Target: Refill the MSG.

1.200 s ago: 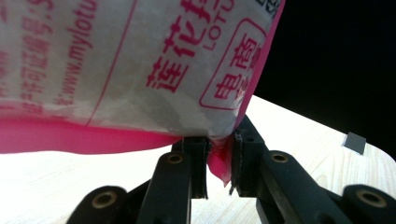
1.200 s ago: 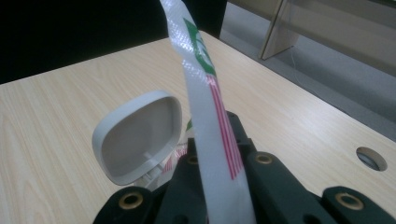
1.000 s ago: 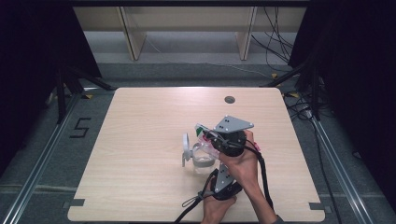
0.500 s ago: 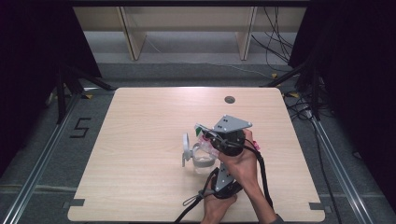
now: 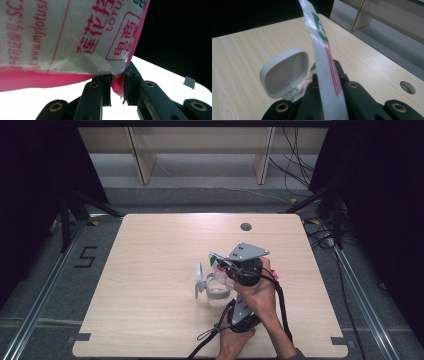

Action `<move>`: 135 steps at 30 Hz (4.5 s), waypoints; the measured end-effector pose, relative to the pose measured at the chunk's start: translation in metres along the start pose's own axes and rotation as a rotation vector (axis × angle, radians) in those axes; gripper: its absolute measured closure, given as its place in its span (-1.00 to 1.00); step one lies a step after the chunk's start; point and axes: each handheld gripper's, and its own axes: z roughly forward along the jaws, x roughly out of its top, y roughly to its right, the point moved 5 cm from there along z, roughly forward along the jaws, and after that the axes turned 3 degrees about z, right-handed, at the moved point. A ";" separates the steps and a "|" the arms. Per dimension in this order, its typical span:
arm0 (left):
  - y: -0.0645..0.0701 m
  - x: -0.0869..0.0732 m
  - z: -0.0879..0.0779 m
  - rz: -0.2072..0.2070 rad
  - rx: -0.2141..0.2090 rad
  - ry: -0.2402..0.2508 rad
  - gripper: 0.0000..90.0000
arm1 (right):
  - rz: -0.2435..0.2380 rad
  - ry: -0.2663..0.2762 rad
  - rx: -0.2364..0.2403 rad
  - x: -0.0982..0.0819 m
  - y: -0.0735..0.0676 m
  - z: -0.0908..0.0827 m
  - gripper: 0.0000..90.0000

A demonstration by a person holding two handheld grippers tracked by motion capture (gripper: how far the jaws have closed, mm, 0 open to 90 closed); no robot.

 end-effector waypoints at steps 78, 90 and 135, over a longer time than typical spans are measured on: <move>0.006 0.009 0.007 -0.083 -0.010 0.090 0.74 | -0.037 -0.019 0.026 0.006 -0.002 0.007 1.00; 0.006 0.009 0.007 -0.080 -0.009 0.087 0.74 | -0.029 -0.026 0.022 0.005 -0.002 0.007 1.00; -0.003 0.004 0.001 0.034 -0.004 -0.014 0.74 | -0.036 -0.019 0.023 0.006 -0.003 0.007 1.00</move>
